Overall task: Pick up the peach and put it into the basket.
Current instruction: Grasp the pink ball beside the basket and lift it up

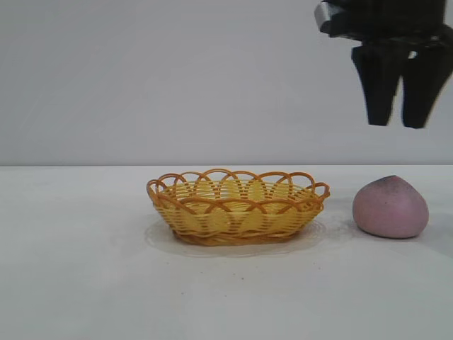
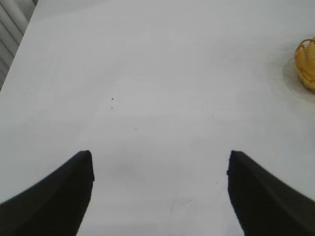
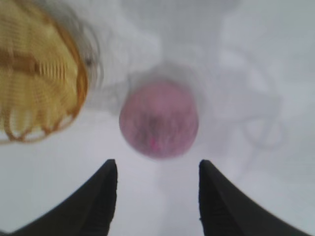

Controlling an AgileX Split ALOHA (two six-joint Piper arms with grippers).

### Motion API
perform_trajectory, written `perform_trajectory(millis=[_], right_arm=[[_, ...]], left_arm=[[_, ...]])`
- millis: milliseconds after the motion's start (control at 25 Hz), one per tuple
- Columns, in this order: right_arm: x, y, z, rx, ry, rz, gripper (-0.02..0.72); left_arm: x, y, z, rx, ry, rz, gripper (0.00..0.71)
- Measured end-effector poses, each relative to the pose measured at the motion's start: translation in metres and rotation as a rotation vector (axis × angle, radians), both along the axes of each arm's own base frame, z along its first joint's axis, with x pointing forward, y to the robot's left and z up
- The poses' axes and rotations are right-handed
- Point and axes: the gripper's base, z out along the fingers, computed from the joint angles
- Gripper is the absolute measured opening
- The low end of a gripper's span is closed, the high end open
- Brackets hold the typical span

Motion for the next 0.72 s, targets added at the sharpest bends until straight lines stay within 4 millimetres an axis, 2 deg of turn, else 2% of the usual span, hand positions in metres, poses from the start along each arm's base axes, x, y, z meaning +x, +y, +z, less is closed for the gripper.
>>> perform_trajectory(millis=[200, 520, 720], right_arm=[[-0.011, -0.004, -0.011, 0.003, -0.017, -0.014, 0.319], [-0.001, 0.000, -0.015, 0.048, -0.131, -0.041, 0.319], [0.005, 0.003, -0.042, 0.041, -0.074, -0.052, 0.319]], left_arm=[[0.000, 0.000, 0.000, 0.000, 0.000, 0.000, 0.531], [0.000, 0.000, 0.000, -0.002, 0.000, 0.001, 0.531], [0.000, 0.000, 0.000, -0.002, 0.000, 0.001, 0.531]])
